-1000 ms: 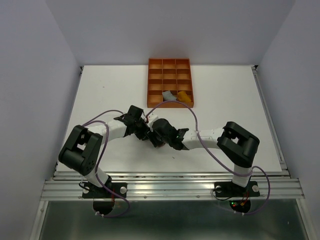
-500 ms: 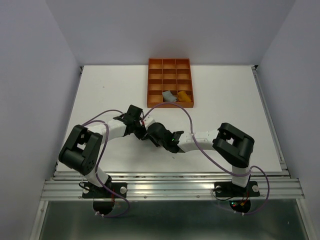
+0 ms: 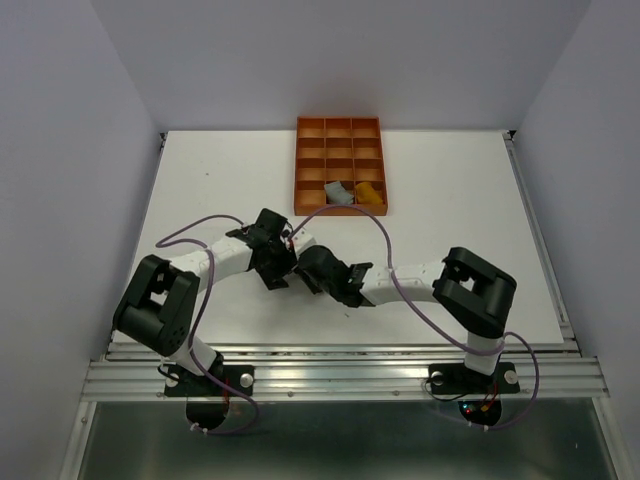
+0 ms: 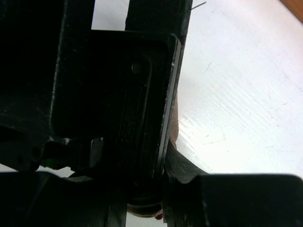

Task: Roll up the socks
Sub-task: Pick up the sock at the center of the board.

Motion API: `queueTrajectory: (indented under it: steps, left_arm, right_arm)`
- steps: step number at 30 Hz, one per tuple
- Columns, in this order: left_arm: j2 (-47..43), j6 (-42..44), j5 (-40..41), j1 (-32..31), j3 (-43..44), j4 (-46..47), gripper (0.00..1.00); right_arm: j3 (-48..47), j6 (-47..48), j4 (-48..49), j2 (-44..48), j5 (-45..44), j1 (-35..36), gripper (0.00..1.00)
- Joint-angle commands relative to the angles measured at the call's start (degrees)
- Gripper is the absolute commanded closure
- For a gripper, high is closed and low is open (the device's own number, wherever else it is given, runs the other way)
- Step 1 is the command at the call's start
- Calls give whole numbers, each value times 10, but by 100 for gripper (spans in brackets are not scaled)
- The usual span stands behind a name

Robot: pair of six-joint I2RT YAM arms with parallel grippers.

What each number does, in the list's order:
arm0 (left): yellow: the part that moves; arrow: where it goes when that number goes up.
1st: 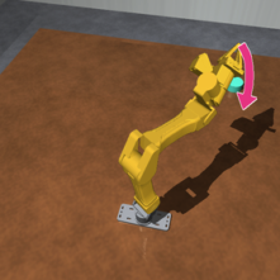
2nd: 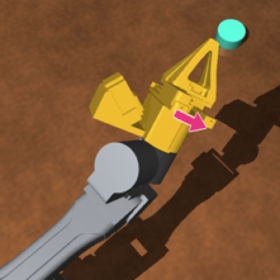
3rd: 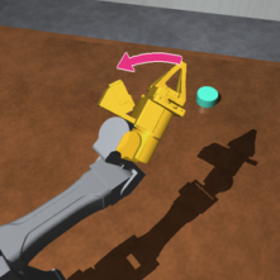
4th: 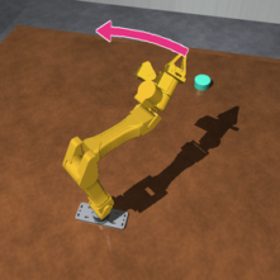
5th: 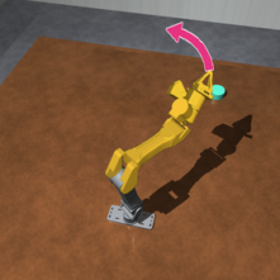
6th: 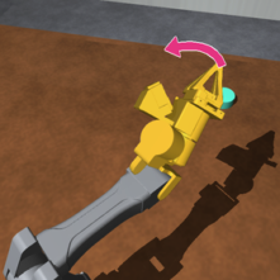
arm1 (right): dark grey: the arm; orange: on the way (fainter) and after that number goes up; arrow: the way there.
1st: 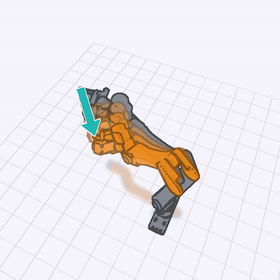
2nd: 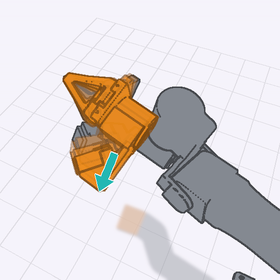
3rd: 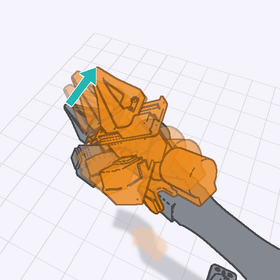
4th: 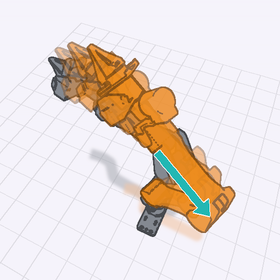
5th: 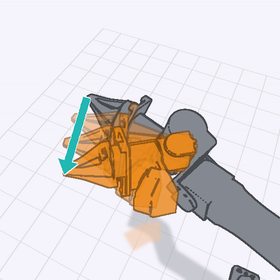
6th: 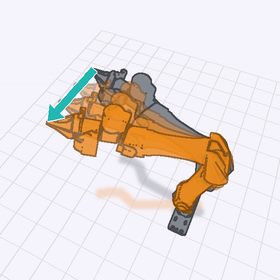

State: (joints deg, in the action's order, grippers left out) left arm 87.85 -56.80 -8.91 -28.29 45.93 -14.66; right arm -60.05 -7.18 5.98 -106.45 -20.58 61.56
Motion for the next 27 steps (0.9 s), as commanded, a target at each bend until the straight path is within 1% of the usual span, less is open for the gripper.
queueTrajectory:
  steps: [1,6,10,15,17,18,21,24,25,27]
  left_arm:
    - [-22,29,22,3,21,-43,18]
    - [-44,47,26,29,56,-31,18]
    - [-63,65,51,56,81,-38,17]
    - [-53,79,63,92,96,-37,18]
    - [-47,85,69,95,108,-32,18]
    - [-38,92,70,97,122,-28,18]
    - [-5,126,71,102,163,-13,17]
    - [39,178,37,108,215,15,18]
    - [50,213,15,109,227,23,18]
    - [87,237,6,119,274,35,18]
  right_arm:
    - [37,-34,-82,-3,32,-8,99]
    - [57,-42,-71,34,55,-25,99]
    - [77,-40,-67,74,62,-30,99]
    - [97,-37,-66,125,63,-30,99]
    - [101,-39,-67,144,55,-30,99]
    - [103,-40,-66,164,44,-36,99]
    - [100,-42,-69,198,48,-63,99]
    - [90,-43,-71,217,62,-90,99]
    - [86,-43,-70,229,73,-111,99]
    - [70,-37,-70,236,78,-130,99]
